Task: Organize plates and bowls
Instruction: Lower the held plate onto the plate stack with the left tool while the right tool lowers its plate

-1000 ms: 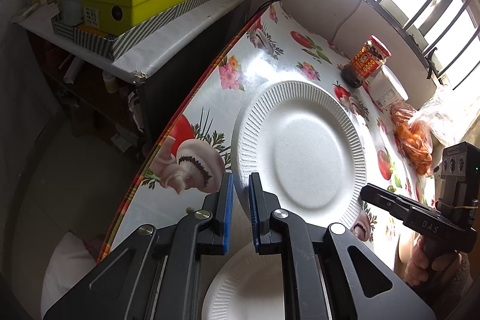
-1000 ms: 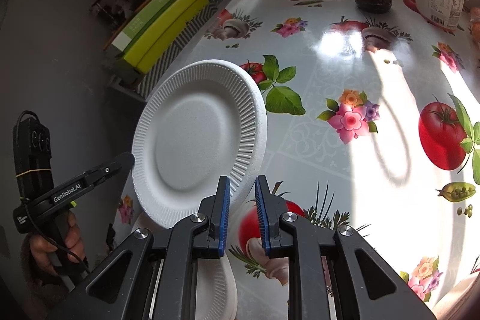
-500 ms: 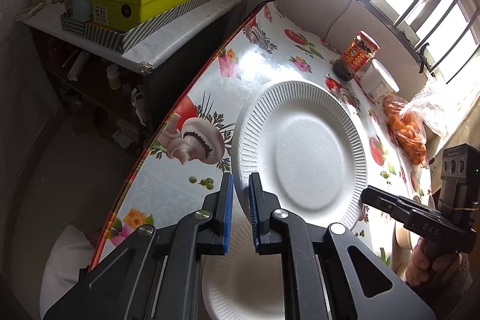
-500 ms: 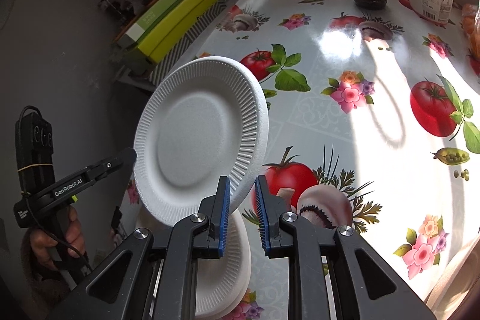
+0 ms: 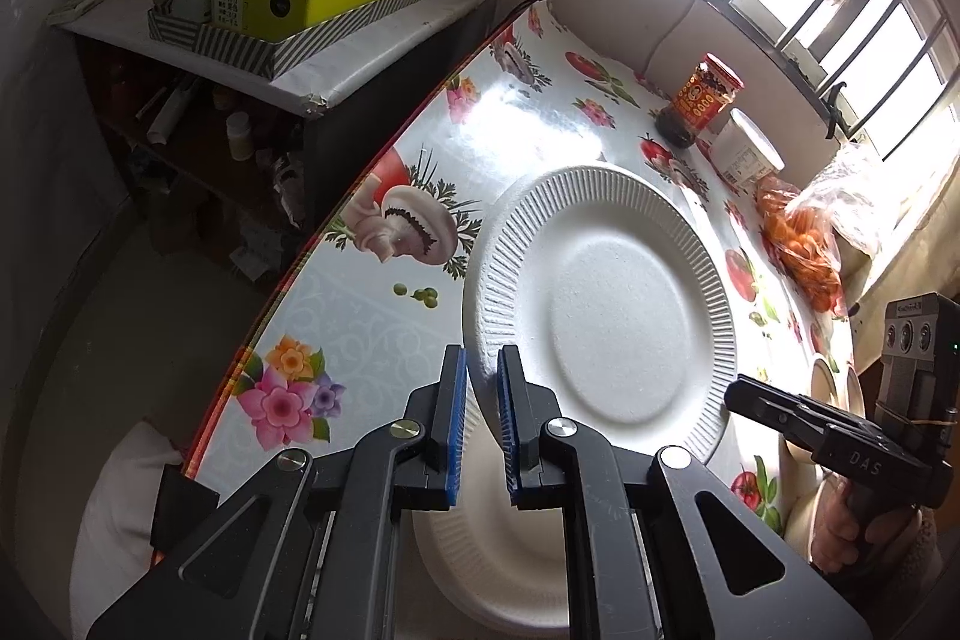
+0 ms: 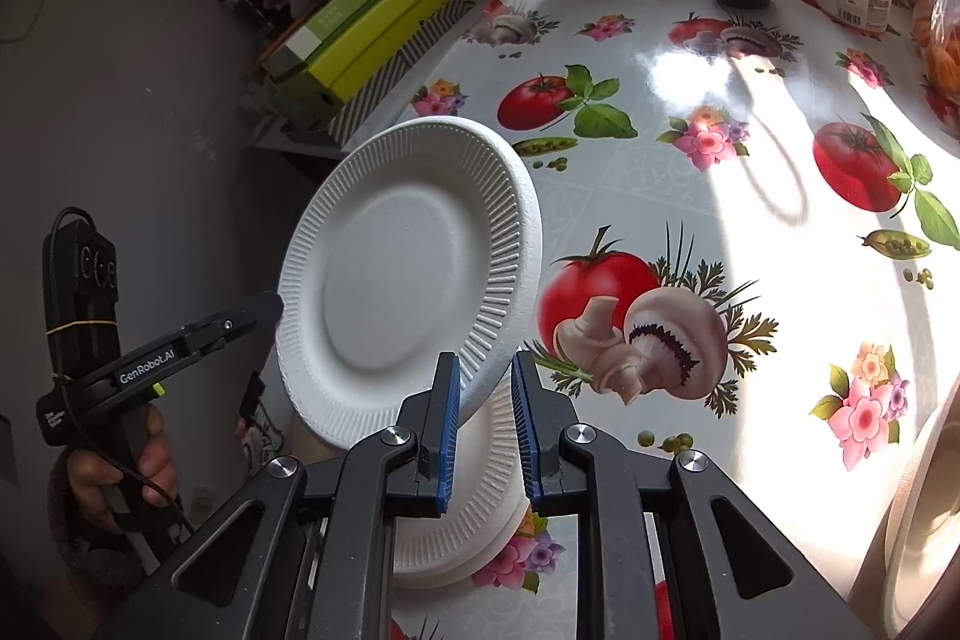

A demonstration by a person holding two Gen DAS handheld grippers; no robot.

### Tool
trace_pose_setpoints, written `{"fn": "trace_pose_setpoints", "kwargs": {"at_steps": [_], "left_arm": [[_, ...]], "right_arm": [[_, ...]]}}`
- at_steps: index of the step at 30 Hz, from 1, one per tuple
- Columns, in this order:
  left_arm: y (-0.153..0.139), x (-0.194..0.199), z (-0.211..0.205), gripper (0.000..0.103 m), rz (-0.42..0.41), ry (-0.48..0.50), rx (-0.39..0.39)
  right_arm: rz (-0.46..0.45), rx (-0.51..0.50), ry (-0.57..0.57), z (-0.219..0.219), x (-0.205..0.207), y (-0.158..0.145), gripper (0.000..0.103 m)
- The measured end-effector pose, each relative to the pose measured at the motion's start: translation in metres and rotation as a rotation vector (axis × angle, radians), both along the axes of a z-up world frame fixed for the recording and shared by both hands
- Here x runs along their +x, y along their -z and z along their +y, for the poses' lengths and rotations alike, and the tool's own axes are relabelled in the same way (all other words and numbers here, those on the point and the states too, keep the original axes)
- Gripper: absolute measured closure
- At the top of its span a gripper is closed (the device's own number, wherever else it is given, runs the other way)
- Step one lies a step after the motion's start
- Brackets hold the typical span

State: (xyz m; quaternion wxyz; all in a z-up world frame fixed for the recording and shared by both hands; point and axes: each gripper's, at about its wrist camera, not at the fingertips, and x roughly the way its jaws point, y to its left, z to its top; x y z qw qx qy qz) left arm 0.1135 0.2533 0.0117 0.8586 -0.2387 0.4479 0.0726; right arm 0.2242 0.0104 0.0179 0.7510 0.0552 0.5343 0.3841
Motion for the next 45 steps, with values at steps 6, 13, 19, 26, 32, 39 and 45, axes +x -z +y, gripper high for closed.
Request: {"fn": "trace_pose_setpoints", "kwargs": {"at_steps": [6, 13, 19, 26, 32, 39, 45], "left_arm": [[0.003, -0.012, -0.004, 0.092, 0.003, -0.001, 0.000], [0.008, -0.032, -0.005, 0.092, -0.002, -0.018, -0.019], [0.012, -0.042, -0.008, 0.092, 0.005, -0.022, -0.018], [0.016, -0.051, -0.011, 0.092, 0.013, -0.019, -0.018], [0.024, -0.056, -0.016, 0.092, 0.032, -0.013, -0.024], [0.030, -0.059, -0.018, 0.092, 0.045, -0.014, -0.034], [0.031, -0.059, -0.019, 0.092, 0.051, -0.009, -0.036]], "right_arm": [[0.013, -0.005, -0.001, -0.003, -0.013, 0.006, 0.085], [0.019, 0.004, -0.013, -0.006, -0.032, 0.010, 0.084], [0.028, -0.002, -0.014, -0.007, -0.043, 0.015, 0.084], [0.034, -0.005, -0.012, -0.009, -0.051, 0.017, 0.084], [0.037, -0.015, -0.012, -0.010, -0.055, 0.020, 0.084], [0.047, -0.026, -0.004, -0.012, -0.057, 0.026, 0.084], [0.055, -0.033, 0.001, -0.009, -0.056, 0.029, 0.084]]}}
